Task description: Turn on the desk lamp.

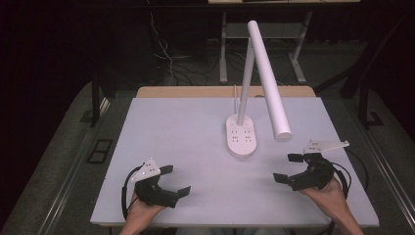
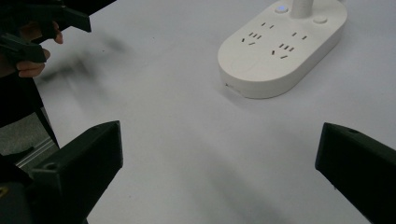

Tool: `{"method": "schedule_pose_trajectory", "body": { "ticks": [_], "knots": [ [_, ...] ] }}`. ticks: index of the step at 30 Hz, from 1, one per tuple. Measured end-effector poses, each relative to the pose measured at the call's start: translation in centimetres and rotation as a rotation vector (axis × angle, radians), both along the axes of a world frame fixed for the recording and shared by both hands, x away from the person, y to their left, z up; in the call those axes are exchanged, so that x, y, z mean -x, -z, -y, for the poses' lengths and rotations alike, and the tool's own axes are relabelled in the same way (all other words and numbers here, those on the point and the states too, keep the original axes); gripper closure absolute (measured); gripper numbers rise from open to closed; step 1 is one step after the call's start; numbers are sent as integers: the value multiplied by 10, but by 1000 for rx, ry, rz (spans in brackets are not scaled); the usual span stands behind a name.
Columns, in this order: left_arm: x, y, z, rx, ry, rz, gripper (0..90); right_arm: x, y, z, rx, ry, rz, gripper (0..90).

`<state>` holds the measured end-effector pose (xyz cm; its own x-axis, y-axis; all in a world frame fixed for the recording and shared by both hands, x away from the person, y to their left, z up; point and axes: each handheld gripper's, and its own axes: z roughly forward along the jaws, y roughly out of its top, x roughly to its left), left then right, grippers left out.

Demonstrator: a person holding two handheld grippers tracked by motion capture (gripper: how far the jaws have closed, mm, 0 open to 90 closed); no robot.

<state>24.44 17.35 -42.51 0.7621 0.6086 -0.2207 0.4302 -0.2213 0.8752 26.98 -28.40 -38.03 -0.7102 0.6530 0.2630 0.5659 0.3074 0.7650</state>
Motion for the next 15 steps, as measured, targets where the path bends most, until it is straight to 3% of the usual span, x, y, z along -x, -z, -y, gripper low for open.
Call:
{"method": "schedule_pose_trajectory", "body": {
  "ticks": [15],
  "knots": [
    [0,1,0,-5,-1,-5,0,-20,-11,-7,14,-9,-13,5]
  ]
}}
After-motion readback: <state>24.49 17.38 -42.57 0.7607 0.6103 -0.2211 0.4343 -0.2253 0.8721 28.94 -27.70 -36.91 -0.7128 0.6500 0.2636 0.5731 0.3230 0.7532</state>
